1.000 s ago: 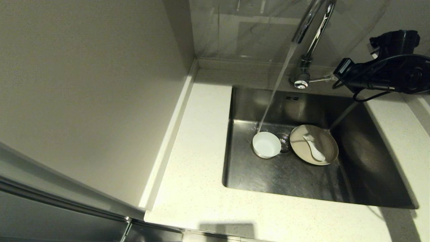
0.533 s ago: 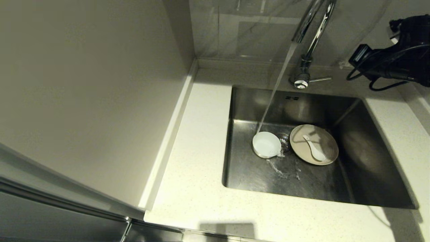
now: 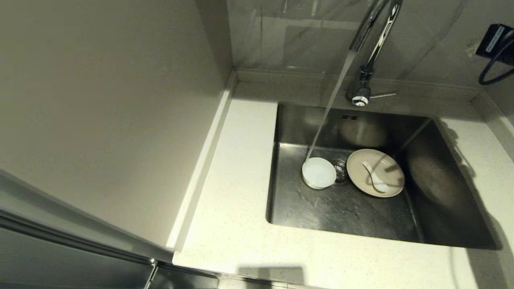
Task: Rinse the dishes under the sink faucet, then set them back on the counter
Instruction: Wait for the water to rinse the bowl
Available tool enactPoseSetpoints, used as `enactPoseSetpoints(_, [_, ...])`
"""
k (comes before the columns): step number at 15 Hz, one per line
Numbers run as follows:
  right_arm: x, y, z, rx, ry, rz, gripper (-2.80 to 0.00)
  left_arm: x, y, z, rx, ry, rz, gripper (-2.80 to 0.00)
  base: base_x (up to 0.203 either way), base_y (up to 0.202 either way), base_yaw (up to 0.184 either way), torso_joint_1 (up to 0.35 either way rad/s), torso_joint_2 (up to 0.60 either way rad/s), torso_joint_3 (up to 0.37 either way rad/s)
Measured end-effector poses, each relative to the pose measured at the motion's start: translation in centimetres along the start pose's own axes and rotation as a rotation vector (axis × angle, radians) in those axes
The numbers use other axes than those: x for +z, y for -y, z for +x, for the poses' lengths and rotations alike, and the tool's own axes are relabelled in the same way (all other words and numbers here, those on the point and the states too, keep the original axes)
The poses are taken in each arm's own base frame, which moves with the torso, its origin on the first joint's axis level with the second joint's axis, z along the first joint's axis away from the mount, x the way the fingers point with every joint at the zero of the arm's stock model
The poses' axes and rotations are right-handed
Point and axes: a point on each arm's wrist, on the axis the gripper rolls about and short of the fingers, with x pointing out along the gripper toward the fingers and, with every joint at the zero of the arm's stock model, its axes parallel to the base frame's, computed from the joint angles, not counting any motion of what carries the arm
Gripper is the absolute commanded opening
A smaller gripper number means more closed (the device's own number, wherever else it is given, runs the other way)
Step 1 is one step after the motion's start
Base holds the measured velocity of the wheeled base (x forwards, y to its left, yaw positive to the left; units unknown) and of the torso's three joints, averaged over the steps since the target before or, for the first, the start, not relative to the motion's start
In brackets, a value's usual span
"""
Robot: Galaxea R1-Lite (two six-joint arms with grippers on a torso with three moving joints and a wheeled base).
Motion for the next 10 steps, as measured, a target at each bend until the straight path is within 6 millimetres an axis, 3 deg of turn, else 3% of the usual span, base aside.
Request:
enactPoseSetpoints(2, [-2.1,0.9,-2.9,-0.094,-0.12,-0.136,-2.8,0.0,0.0,0.0,0.0,0.0,-0.001,-2.8,0.0,0.0,0.0,0.0,0.0,0.0])
enactPoseSetpoints(6, [-8.5,1.4,-10.2,-0.209,-0.404,-0.255,-2.8,0.0,0.0,0.0,0.0,0.0,0.0,-2.8,0.0,0.0,0.0,0.0,0.0,0.0])
enactPoseSetpoints(10, [-12.8,-0.5,-16.0,-0.133,-0.393,-0.31,-2.8,0.0,0.0,0.0,0.0,0.0,0.0,-2.8,0.0,0.0,0.0,0.0,0.0,0.0])
